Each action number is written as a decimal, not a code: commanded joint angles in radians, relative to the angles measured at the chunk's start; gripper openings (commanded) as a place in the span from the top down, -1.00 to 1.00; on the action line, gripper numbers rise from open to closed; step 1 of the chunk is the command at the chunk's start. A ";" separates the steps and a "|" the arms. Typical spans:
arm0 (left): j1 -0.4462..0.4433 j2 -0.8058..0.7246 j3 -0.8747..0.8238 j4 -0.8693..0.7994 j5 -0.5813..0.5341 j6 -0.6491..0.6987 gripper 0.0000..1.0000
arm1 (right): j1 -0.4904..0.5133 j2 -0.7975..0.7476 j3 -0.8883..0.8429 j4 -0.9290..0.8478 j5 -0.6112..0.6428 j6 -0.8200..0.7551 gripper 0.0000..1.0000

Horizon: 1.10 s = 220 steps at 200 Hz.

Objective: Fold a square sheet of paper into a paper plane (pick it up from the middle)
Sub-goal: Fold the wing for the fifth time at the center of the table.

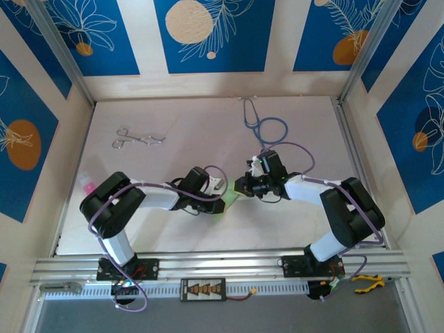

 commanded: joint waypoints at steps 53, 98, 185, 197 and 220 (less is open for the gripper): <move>0.013 0.010 -0.031 -0.143 -0.023 0.008 1.00 | 0.065 0.128 0.090 -0.066 0.093 -0.070 0.85; 0.012 0.008 -0.043 -0.126 -0.025 -0.005 1.00 | 0.012 0.191 0.055 -0.025 0.168 -0.014 0.88; 0.013 0.006 -0.055 -0.130 -0.030 -0.003 1.00 | -0.136 0.204 0.018 0.045 0.132 0.028 0.86; 0.013 0.008 -0.055 -0.123 -0.029 -0.008 1.00 | -0.157 0.209 0.018 0.050 0.127 0.034 0.86; 0.013 0.009 -0.055 -0.114 -0.020 -0.012 1.00 | -0.189 0.199 0.019 0.045 0.115 0.039 0.85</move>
